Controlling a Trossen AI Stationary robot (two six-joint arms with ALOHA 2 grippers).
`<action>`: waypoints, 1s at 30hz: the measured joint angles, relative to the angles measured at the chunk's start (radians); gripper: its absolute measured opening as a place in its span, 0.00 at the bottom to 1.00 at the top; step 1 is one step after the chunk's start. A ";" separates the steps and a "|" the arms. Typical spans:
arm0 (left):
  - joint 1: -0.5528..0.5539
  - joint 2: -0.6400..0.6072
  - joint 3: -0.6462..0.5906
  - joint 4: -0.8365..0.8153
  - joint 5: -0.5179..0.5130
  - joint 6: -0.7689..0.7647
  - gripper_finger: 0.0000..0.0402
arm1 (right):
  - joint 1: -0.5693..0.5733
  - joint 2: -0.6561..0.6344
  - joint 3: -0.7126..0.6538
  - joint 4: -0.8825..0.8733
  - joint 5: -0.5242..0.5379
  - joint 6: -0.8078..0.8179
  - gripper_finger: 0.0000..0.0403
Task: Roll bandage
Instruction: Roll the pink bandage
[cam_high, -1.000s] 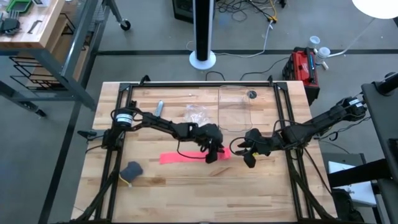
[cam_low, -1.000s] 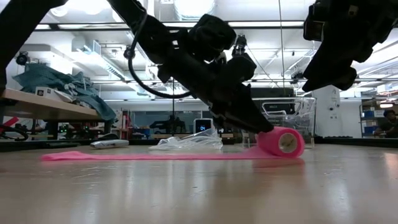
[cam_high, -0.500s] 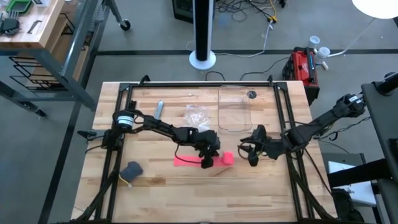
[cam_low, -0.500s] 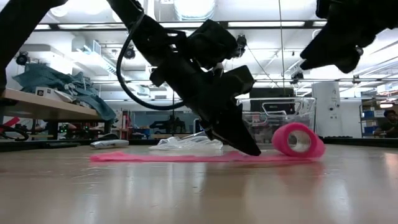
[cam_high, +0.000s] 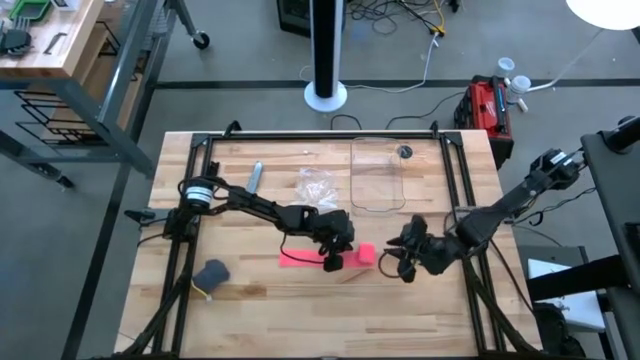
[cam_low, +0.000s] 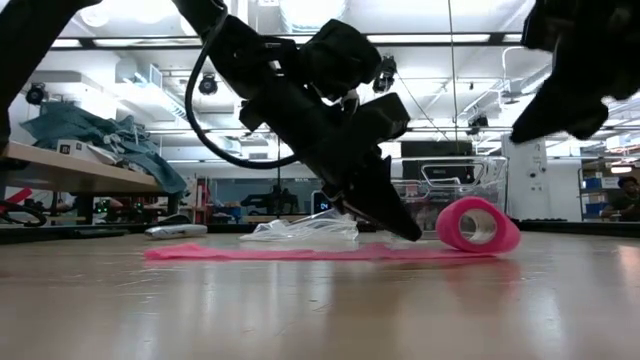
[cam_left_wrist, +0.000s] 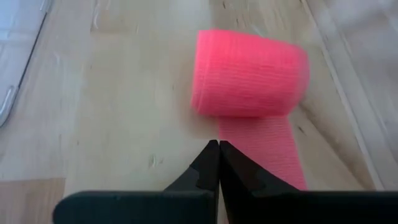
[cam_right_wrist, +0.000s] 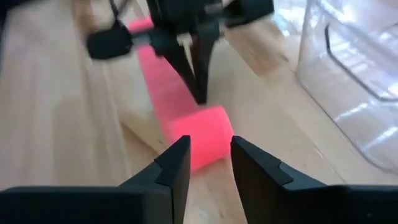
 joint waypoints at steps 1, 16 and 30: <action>0.000 0.000 0.000 0.001 0.000 0.000 0.00 | -0.001 0.024 0.000 0.005 0.004 0.000 0.26; -0.001 -0.002 0.002 0.114 -0.136 0.012 0.00 | -0.008 0.260 0.053 0.126 -0.029 -0.142 0.57; 0.000 -0.003 0.003 0.126 -0.137 0.104 0.00 | -0.045 0.387 0.178 0.044 -0.075 -0.063 0.63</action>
